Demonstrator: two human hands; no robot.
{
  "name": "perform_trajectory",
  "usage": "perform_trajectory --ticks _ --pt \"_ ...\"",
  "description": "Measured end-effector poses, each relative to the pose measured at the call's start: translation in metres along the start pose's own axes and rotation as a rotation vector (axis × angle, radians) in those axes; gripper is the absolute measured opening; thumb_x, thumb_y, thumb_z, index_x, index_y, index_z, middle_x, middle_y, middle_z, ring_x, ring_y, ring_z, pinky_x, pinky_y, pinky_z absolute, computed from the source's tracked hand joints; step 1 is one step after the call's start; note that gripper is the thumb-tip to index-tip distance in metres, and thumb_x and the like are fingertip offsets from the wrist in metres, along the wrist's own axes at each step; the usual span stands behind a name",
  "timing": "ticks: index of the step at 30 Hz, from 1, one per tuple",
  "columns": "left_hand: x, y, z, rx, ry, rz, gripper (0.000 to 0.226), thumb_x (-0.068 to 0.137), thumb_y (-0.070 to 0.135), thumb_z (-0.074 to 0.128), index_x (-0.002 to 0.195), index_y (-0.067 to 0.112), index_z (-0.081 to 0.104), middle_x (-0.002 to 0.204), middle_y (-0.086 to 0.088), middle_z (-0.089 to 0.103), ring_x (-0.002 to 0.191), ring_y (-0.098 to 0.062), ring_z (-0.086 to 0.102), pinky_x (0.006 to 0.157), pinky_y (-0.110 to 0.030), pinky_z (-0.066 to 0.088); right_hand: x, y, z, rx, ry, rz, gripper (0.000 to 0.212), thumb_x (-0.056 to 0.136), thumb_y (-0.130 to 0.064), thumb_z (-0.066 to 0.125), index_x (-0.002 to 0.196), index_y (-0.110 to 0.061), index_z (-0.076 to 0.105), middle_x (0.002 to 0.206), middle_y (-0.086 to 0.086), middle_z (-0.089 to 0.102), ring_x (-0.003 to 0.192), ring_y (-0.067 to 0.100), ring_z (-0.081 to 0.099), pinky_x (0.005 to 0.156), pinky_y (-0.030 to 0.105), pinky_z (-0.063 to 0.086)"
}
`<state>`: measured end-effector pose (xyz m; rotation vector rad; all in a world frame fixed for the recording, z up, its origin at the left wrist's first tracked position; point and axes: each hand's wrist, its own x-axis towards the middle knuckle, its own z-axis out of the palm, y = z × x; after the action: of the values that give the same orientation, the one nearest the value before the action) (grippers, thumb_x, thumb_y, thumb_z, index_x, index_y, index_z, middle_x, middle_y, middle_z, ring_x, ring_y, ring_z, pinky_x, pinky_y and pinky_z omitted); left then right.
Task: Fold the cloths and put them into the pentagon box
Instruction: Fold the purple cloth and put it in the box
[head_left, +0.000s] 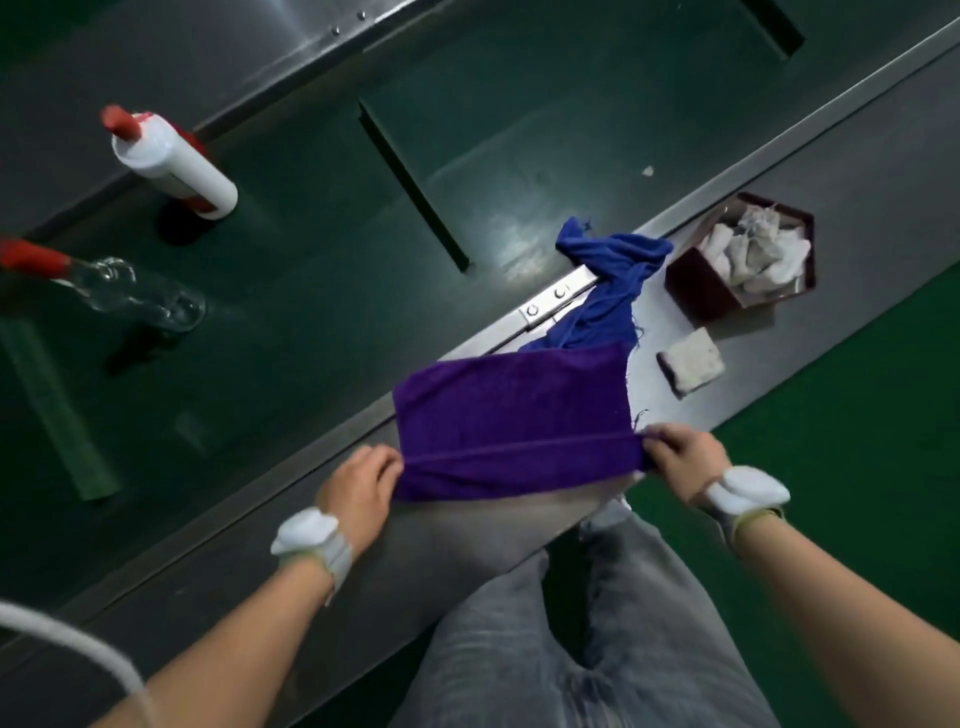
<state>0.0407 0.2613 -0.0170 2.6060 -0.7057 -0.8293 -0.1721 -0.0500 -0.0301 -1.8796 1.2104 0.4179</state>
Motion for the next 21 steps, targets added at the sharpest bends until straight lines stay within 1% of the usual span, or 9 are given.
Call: perform_trajectory --ticks 3,5,7,9,11,13,17,19,21 --pt "0.048 0.006 -0.003 -0.012 0.122 -0.005 0.015 0.089 0.019 0.059 0.086 0.006 0.066 0.087 -0.019 0.063 0.083 -0.036 0.061 0.071 -0.045 0.049 0.043 -0.013 0.002 0.035 0.115 -0.017 0.016 0.086 -0.019 0.057 0.087 -0.028 0.071 0.063 -0.009 0.068 0.056 -0.003 0.061 0.064 0.017 0.045" --pt "0.076 0.004 0.003 -0.015 0.150 -0.008 0.015 0.089 0.020 0.059 0.092 0.007 0.065 0.092 -0.019 0.062 0.087 -0.036 0.060 0.076 -0.043 0.049 0.069 -0.019 0.006 0.059 0.108 0.004 0.019 0.083 -0.022 0.055 0.097 -0.026 0.068 0.065 -0.011 0.067 0.059 0.001 0.064 0.068 0.025 0.053" --pt "0.096 -0.002 0.016 -0.005 0.147 -0.148 0.027 0.087 0.024 0.061 0.109 0.009 0.060 0.105 -0.021 0.060 0.098 -0.038 0.057 0.085 -0.042 0.046 0.089 -0.022 0.017 0.060 0.079 0.079 0.039 0.079 -0.026 0.059 0.118 -0.027 0.058 0.091 -0.003 0.070 0.081 0.018 0.068 0.083 0.034 0.053" --pt "0.098 -0.006 0.030 -0.027 0.146 -0.361 0.038 0.084 0.029 0.066 0.114 0.008 0.055 0.109 -0.022 0.061 0.101 -0.039 0.056 0.087 -0.041 0.044 0.091 -0.021 0.027 -0.019 0.139 0.176 0.055 0.075 -0.034 0.061 0.127 -0.023 0.047 0.111 0.004 0.066 0.101 0.030 0.062 0.085 0.031 0.045" --pt "0.088 -0.008 0.049 -0.068 0.111 -0.510 0.038 0.081 0.035 0.067 0.104 0.008 0.056 0.102 -0.020 0.067 0.097 -0.038 0.060 0.081 -0.039 0.045 0.083 -0.017 0.042 -0.047 0.170 0.286 0.059 0.075 -0.041 0.060 0.126 -0.016 0.045 0.118 0.009 0.065 0.106 0.033 0.060 0.082 0.031 0.040" --pt "0.075 -0.008 0.070 -0.074 0.046 -0.639 0.043 0.079 0.044 0.068 0.098 0.007 0.058 0.101 -0.020 0.068 0.096 -0.038 0.061 0.077 -0.038 0.046 0.071 -0.009 0.058 -0.044 0.137 0.389 0.062 0.076 -0.045 0.061 0.125 -0.010 0.044 0.122 0.015 0.061 0.109 0.035 0.059 0.087 0.037 0.044" --pt "0.059 -0.007 0.099 -0.175 0.063 -0.826 0.058 0.074 0.048 0.072 0.106 0.004 0.051 0.108 -0.023 0.062 0.096 -0.040 0.059 0.069 -0.035 0.037 0.051 0.007 0.087 -0.027 0.214 0.510 0.066 0.076 -0.045 0.070 0.124 -0.009 0.042 0.127 0.020 0.053 0.114 0.038 0.055 0.091 0.045 0.044" --pt "0.059 -0.010 0.105 -0.216 0.067 -0.917 0.061 0.073 0.049 0.072 0.107 0.003 0.051 0.106 -0.020 0.063 0.094 -0.039 0.061 0.069 -0.035 0.038 0.052 0.013 0.094 0.022 0.244 0.573 0.066 0.074 -0.048 0.072 0.120 -0.010 0.042 0.124 0.019 0.056 0.111 0.037 0.057 0.088 0.042 0.045" --pt "0.060 -0.015 0.109 -0.310 0.036 -0.942 0.055 0.075 0.047 0.071 0.100 0.000 0.059 0.094 -0.016 0.065 0.087 -0.036 0.062 0.070 -0.035 0.041 0.060 0.019 0.094 0.131 0.191 0.594 0.050 0.074 -0.047 0.072 0.104 -0.014 0.049 0.110 0.014 0.065 0.100 0.033 0.063 0.083 0.036 0.045"
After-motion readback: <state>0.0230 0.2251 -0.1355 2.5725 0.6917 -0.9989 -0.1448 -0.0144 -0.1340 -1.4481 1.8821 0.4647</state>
